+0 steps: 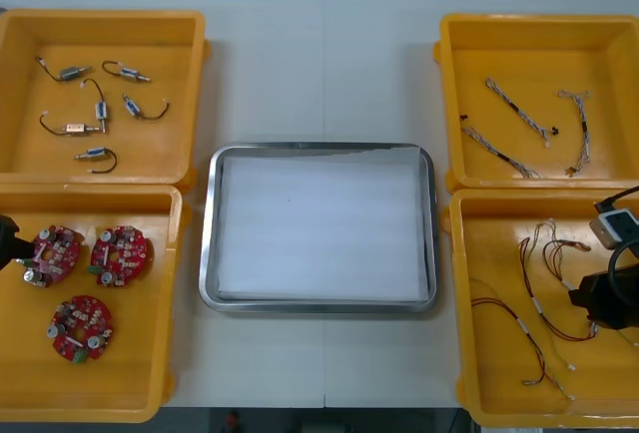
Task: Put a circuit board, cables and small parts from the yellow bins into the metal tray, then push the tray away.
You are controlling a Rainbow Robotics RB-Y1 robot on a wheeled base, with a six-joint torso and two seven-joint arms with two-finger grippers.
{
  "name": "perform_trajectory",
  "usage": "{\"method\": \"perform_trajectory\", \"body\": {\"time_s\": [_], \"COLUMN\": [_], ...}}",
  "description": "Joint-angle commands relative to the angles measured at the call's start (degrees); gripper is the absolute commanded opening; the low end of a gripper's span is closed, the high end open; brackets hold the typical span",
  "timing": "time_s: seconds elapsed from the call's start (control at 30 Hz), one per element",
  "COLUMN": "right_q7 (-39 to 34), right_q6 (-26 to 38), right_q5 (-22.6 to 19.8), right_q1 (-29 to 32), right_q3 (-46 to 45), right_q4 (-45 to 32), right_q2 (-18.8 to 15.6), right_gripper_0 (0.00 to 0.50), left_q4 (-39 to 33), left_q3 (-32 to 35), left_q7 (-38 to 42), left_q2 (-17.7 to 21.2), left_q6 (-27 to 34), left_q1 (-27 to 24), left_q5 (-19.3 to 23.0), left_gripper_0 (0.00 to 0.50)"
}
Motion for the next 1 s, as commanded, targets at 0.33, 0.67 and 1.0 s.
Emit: {"method": "perform_trajectory", "body": {"time_s": [0.33,0.67,1.0], "right_q7": [8.41,8.5,8.06], "right_q6": [-8.4,-11.74,-10.16], "right_q5": [0.89,1.33,1.15], "right_q1": [0.94,0.94,0.94], "right_q3": [4.28,7.26,7.44], "right_q4": [5.52,8.25,8.42], "right_q2": [-2.89,-3.6,-3.77], "right_gripper_0": [0.5,0.5,0.0], "left_q4": [4.82,7.55,8.78], "left_q3": [-1.79,-3.73,-5.66], "left_q7": [-11.31,-11.48,-10.87], "left_q2": [2.49,2.49,2.49], "left_q6": [-5.66,-7.33,-10.05], "left_q1": [3.54,4.16,4.25], "left_q5": [2.44,3.67,3.93], "left_gripper_0": [0.5,0.5,0.5]}}
